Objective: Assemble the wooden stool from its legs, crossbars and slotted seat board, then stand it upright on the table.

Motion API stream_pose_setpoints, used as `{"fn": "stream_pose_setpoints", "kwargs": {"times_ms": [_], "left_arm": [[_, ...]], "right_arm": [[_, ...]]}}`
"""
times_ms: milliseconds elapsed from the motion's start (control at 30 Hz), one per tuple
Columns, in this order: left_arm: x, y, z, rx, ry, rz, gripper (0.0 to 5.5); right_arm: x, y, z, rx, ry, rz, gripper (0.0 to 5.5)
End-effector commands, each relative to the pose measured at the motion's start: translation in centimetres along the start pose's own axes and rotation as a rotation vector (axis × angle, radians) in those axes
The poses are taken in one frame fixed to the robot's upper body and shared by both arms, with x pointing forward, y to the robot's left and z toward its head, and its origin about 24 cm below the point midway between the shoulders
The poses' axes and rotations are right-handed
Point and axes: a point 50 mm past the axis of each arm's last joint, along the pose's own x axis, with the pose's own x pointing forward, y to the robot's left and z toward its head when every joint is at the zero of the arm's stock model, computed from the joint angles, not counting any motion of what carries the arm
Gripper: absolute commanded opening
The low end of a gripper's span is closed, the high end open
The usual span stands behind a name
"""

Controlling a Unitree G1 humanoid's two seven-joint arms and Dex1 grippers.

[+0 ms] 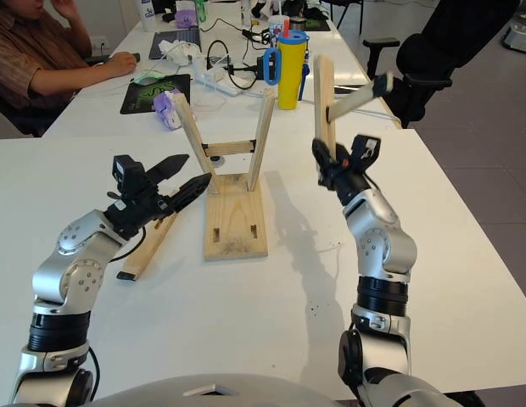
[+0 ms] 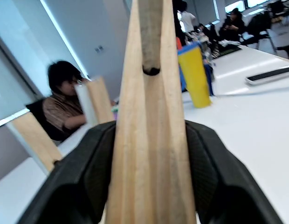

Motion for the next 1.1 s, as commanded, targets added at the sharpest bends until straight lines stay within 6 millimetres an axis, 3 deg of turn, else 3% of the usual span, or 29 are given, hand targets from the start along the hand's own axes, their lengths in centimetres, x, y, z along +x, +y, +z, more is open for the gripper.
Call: {"fn": "stream_pose_setpoints", "kwargs": {"times_ms": [33,133,333,600,1100], "left_arm": [[0.6,-0.1,1.8,-0.145,-0.065,-0.088,4.72],[0.9,-0.4,2.9,-0.288,-0.104,-0.167,5.19],[2.5,-0.4,4.2,-0.463,-0.123,-0.282,5.21],[2.9,-0.7,4.9,-0.483,-0.115,-0.351,5.21],[2.2,-1.6,5.4,-0.515,-0.09,-0.459,2.91]], "right_arm": [[0.3,1.9,2.7,0.09,-0.024,0.221,2.05],[0.1,3.8,2.8,0.197,0.085,0.472,2.05],[-1.6,5.9,1.7,0.343,0.357,0.858,2.05],[-2.5,6.0,1.4,0.375,0.513,1.0,2.05],[-3.4,5.8,0.8,0.348,0.584,1.049,2.05]]}}
